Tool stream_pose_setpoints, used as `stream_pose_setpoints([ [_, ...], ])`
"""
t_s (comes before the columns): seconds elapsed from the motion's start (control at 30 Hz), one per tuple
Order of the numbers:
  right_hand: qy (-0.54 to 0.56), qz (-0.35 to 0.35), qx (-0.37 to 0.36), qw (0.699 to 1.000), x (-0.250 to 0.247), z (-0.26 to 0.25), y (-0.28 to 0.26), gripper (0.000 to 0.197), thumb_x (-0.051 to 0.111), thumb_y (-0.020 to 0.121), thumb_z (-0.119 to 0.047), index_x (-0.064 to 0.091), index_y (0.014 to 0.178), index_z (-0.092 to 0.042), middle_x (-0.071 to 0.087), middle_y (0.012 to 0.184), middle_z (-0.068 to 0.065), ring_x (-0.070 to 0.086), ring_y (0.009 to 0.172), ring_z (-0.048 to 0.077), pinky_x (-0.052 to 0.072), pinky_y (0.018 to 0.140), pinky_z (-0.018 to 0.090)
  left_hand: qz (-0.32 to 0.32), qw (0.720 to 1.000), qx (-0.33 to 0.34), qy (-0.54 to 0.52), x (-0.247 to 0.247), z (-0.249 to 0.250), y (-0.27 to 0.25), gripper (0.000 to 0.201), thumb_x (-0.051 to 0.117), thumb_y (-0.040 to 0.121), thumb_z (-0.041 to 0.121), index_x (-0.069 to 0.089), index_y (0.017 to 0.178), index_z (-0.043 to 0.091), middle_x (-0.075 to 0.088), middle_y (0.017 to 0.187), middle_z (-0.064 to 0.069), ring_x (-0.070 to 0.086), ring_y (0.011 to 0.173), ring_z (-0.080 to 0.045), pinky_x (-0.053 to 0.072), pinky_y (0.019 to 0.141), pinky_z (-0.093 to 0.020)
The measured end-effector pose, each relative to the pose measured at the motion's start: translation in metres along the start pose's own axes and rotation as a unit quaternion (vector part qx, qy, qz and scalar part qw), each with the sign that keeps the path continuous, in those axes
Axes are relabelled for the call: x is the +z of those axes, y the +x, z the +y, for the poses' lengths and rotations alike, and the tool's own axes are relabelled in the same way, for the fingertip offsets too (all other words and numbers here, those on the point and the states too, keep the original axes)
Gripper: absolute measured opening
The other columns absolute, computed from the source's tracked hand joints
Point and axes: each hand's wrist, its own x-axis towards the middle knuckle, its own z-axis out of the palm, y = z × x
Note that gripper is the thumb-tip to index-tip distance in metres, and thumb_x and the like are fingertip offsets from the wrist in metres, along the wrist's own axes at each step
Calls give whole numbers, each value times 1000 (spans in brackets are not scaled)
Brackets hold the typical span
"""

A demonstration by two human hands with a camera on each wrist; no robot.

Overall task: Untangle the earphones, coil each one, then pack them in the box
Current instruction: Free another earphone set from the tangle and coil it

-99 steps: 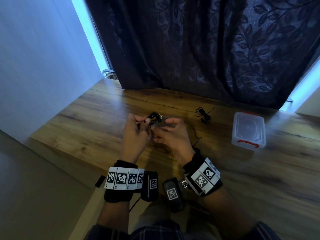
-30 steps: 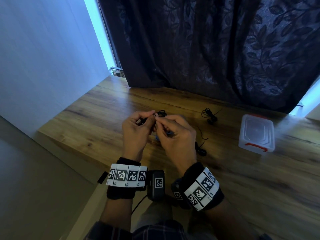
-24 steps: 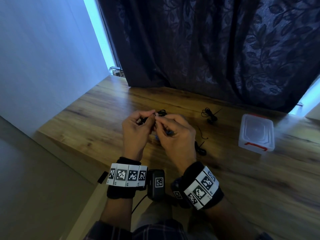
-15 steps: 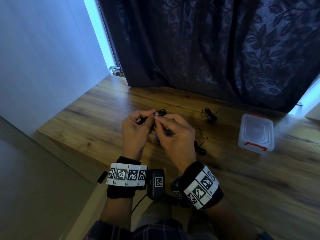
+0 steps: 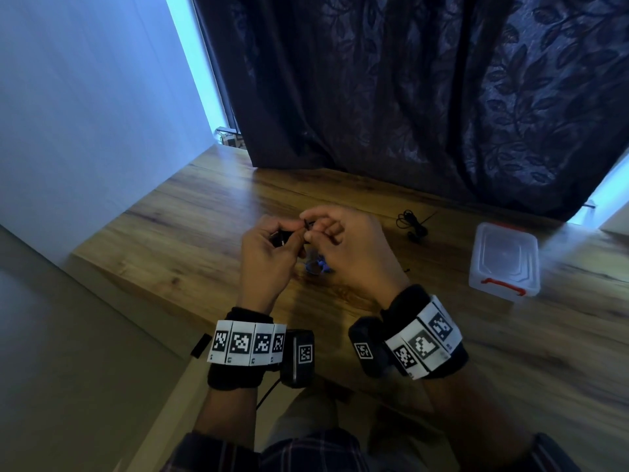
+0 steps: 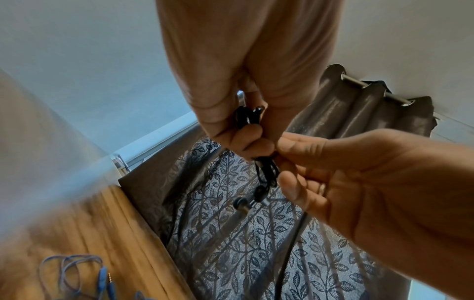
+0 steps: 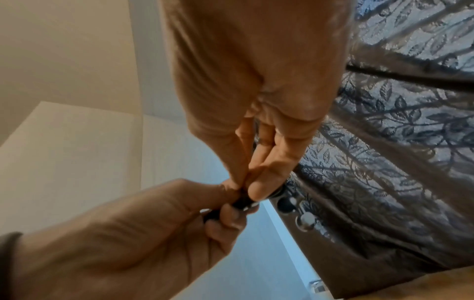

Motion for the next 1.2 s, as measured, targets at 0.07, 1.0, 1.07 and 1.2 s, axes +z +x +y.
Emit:
stream_pose_setpoints([
  [0.07, -5, -11, -9, 1000, -5, -1, 2, 15, 70, 92, -10, 72, 105, -19, 68, 84, -11, 63, 81, -4, 51, 74, 10, -3, 1000, -2, 5, 0, 0, 0, 7, 70, 87, 3, 70, 89, 10, 66, 87, -21, 62, 61, -12, 47, 55, -18],
  [1.0, -12, 26, -25, 999, 5, 12, -5, 16, 58, 95, 1, 60, 96, -15, 64, 84, 0, 63, 77, 11, 54, 67, 35, -120, 958, -186, -183, -12, -7, 0, 28, 67, 78, 17, 72, 101, 3, 70, 76, -11, 62, 66, -13, 56, 68, -24],
  [1.07, -18, 23, -21, 999, 3, 12, -6, 16, 57, 96, 0, 59, 98, -15, 65, 83, 0, 64, 77, 10, 55, 67, 38, -120, 958, -186, -182, -12, -6, 0, 28, 67, 78, 18, 72, 100, 2, 71, 77, -10, 62, 66, -13, 56, 68, -24],
  [1.2, -49, 4, -32, 998, 2, 7, -9, 12, 54, 97, -2, 55, 100, -13, 64, 84, 6, 63, 74, 21, 54, 63, 47, -124, 966, -176, -146, -10, -2, -2, 25, 74, 75, 19, 74, 96, 5, 73, 74, -5, 64, 67, -13, 56, 67, -24],
])
